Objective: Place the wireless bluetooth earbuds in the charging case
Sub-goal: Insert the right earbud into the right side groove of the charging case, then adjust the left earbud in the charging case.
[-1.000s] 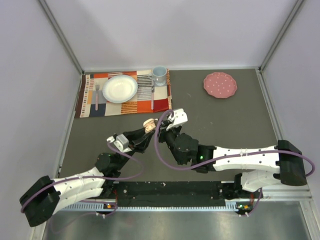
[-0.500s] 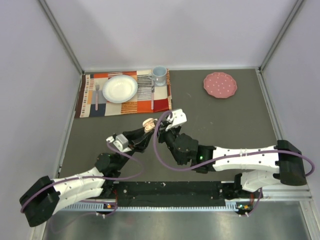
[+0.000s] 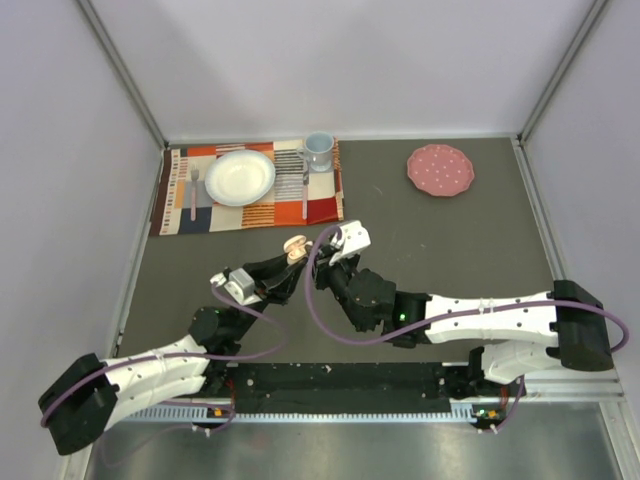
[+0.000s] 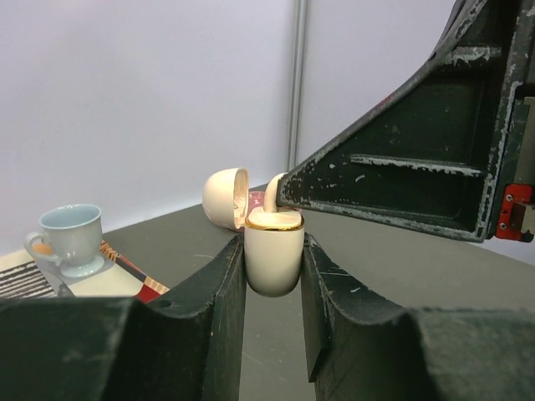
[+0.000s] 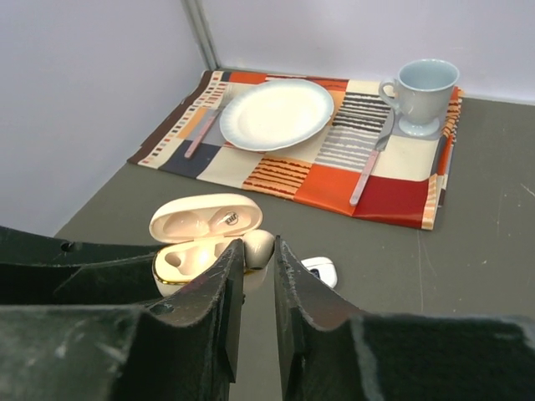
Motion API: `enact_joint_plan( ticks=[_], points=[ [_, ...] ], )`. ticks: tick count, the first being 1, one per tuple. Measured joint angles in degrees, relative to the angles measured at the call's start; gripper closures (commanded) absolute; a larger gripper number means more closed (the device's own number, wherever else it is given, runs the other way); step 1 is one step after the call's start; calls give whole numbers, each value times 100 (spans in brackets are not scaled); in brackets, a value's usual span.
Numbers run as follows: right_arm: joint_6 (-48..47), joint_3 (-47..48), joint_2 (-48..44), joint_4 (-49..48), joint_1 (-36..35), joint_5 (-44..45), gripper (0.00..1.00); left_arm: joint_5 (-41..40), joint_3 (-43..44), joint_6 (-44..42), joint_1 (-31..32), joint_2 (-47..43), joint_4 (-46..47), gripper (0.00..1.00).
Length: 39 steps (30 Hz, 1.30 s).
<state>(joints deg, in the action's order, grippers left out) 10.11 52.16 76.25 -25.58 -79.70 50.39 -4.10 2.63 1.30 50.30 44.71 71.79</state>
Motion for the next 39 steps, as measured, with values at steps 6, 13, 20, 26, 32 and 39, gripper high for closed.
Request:
enact_joint_plan(
  ticks=[6, 13, 20, 26, 32, 39],
  points=[
    [13, 2, -44, 68, -2, -229, 57, -4, 0, -15, 0, 7, 20, 100],
    [35, 0, -385, 313, -46, -914, 49, -7, 0, -17, 0, 57, 149, 100],
    [33, -90, -1224, 323, -83, -1228, 45, -7, 0, -20, 0, 94, 162, 100],
    [459, -61, -1563, 837, 94, -852, 51, 0, 0, -20, 0, 92, 166, 100],
    [1679, 79, -1346, 2332, 1191, -1080, 52, 28, 0, -15, 0, 15, 164, 100],
    [2221, 122, -1110, 2889, 1388, -1683, 52, 44, 0, -20, 0, -146, 197, 100]
  ],
)
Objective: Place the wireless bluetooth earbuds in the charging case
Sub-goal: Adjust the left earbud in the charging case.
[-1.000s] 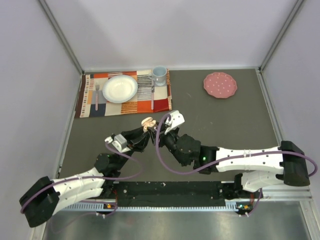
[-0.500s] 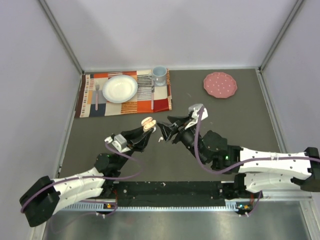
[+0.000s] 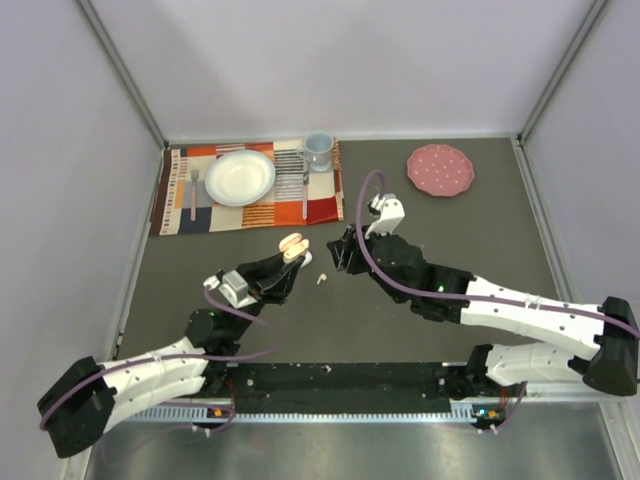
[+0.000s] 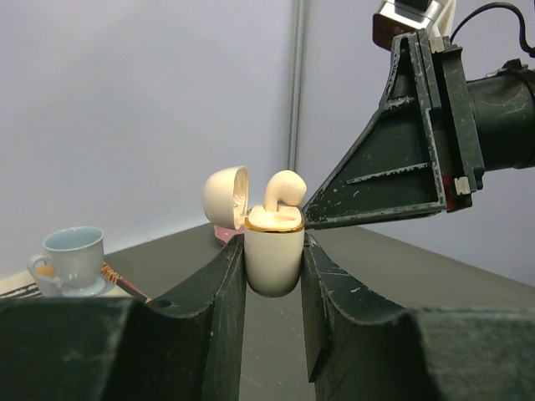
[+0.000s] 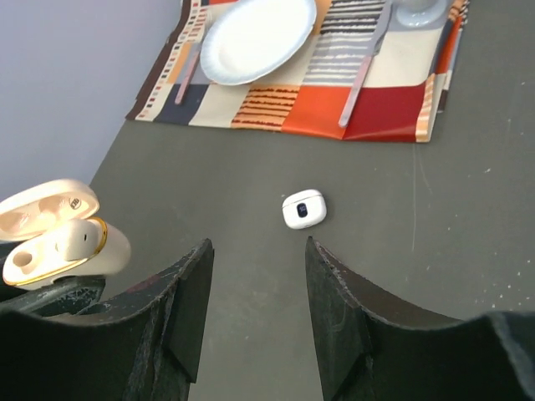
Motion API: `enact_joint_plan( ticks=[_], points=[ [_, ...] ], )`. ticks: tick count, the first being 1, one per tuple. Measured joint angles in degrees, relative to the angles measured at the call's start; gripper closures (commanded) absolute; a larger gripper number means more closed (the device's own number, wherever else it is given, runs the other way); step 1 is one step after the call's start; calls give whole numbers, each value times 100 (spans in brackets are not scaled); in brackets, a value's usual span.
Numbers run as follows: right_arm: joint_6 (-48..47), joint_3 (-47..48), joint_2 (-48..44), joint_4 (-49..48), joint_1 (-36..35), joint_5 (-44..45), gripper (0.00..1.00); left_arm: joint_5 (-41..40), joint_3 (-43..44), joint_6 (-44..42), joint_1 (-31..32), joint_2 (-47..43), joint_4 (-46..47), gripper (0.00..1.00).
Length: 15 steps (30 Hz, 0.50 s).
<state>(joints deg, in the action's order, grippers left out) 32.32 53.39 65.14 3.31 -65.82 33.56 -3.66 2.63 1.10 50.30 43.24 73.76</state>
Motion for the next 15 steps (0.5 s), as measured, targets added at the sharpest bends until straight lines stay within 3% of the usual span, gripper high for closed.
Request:
enact_joint_plan(
  ticks=[8, 15],
  points=[
    [20, 2, 140, -92, -11, -555, 51, 2, 0, 0, 0, 118, -2, 100],
    [-293, 155, 188, -260, -258, -431, 51, 44, 0, 0, 0, 203, -2, 100]
  ],
)
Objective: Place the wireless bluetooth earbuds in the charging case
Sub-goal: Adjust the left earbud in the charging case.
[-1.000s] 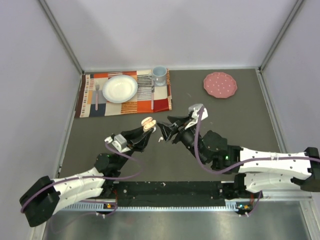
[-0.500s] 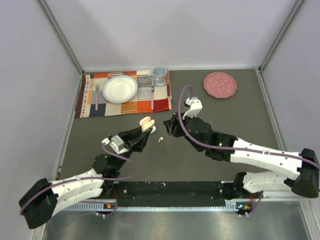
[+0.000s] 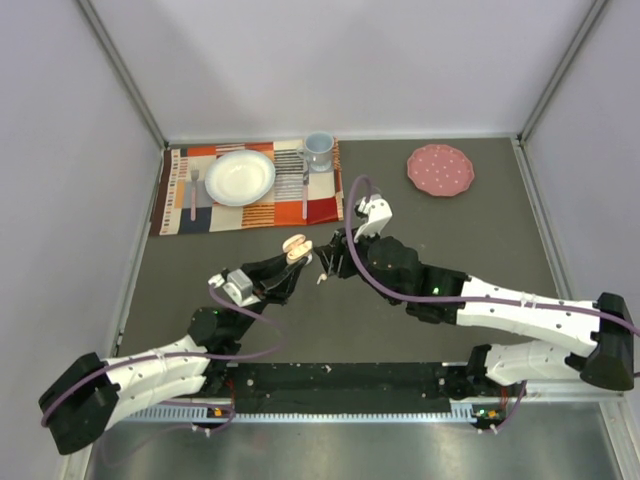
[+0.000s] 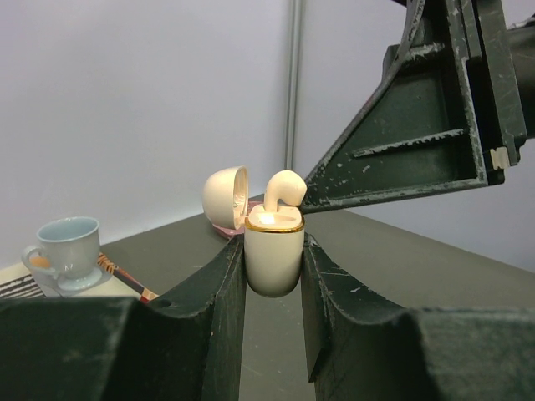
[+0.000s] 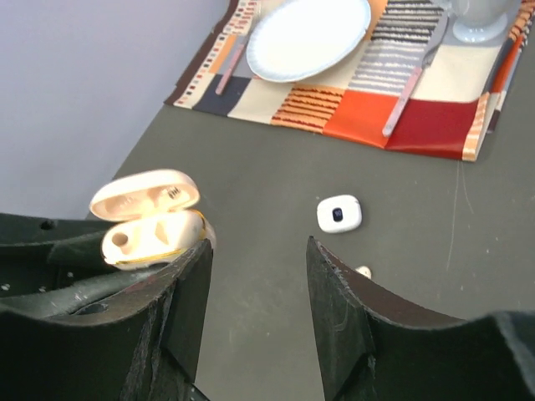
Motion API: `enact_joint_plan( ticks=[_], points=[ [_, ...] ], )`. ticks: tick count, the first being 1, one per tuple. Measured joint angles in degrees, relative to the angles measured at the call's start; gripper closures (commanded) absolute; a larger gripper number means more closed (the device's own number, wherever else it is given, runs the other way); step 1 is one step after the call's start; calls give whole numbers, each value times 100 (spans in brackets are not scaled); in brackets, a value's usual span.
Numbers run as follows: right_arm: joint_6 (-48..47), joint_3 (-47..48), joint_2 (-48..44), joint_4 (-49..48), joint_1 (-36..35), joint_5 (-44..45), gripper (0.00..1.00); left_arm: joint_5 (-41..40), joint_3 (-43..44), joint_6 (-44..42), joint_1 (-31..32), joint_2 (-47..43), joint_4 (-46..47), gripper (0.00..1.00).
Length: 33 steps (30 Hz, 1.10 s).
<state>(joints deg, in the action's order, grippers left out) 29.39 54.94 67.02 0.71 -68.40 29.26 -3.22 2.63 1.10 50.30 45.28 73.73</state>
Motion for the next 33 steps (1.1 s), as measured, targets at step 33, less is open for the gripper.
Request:
enact_joint_plan(
  ticks=[33],
  points=[
    [-992, 264, 304, -356, -531, 1346, 51, 83, 39, -234, 0, -131, 85, 100]
  ],
)
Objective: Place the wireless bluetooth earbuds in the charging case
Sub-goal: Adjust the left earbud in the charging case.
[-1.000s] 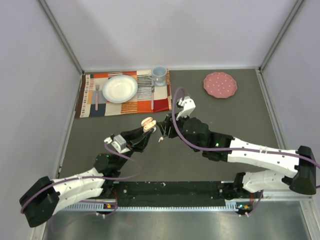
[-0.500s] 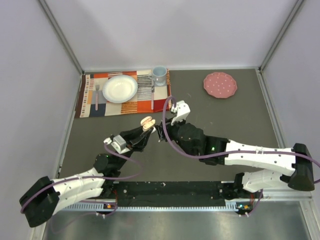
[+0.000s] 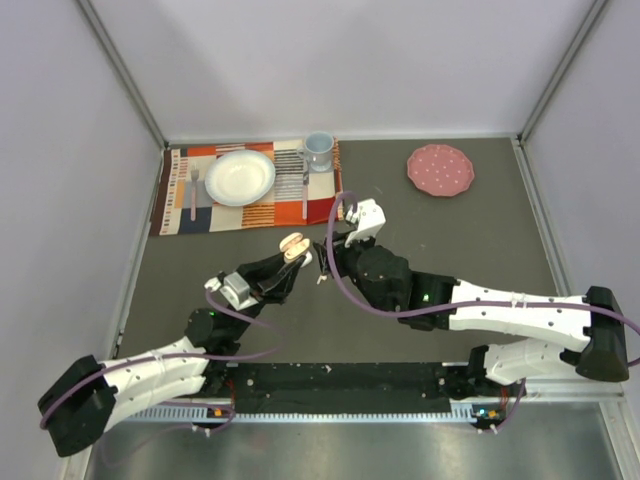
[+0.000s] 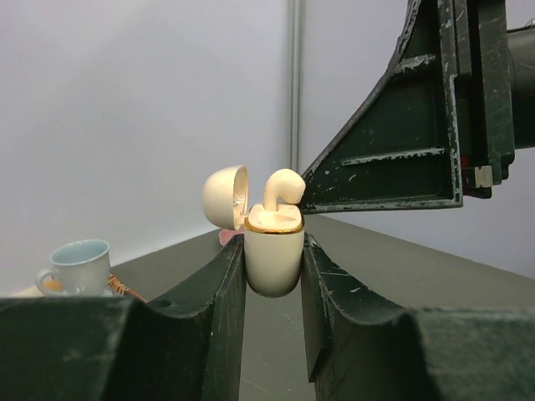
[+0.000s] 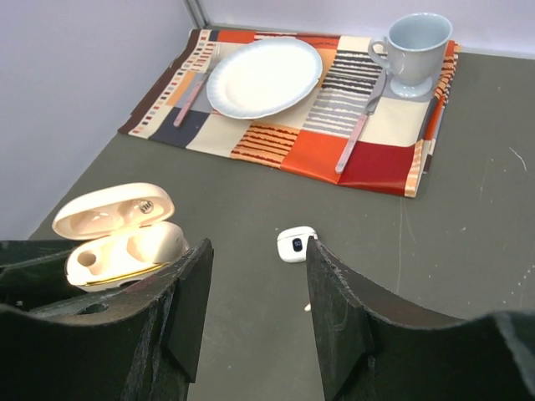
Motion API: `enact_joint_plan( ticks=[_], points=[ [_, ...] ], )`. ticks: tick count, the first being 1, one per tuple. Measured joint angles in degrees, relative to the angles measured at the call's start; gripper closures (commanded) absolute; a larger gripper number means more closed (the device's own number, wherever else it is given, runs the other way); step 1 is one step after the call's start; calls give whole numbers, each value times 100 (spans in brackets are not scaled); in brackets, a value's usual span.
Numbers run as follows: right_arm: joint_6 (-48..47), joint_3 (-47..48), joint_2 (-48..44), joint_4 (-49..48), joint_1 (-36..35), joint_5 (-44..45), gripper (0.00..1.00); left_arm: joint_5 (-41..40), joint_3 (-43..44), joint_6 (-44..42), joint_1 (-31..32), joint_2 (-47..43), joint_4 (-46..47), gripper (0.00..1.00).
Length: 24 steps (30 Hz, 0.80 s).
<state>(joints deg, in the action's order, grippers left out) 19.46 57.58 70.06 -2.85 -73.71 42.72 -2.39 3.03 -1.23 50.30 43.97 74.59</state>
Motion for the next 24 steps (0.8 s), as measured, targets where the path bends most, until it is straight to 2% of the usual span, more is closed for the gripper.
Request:
enact_joint_plan(
  ticks=[24],
  points=[
    [-144, -2, -2, -229, 9, -184, 51, 15, 140, -52, -2, 315, 138, 100]
  ],
)
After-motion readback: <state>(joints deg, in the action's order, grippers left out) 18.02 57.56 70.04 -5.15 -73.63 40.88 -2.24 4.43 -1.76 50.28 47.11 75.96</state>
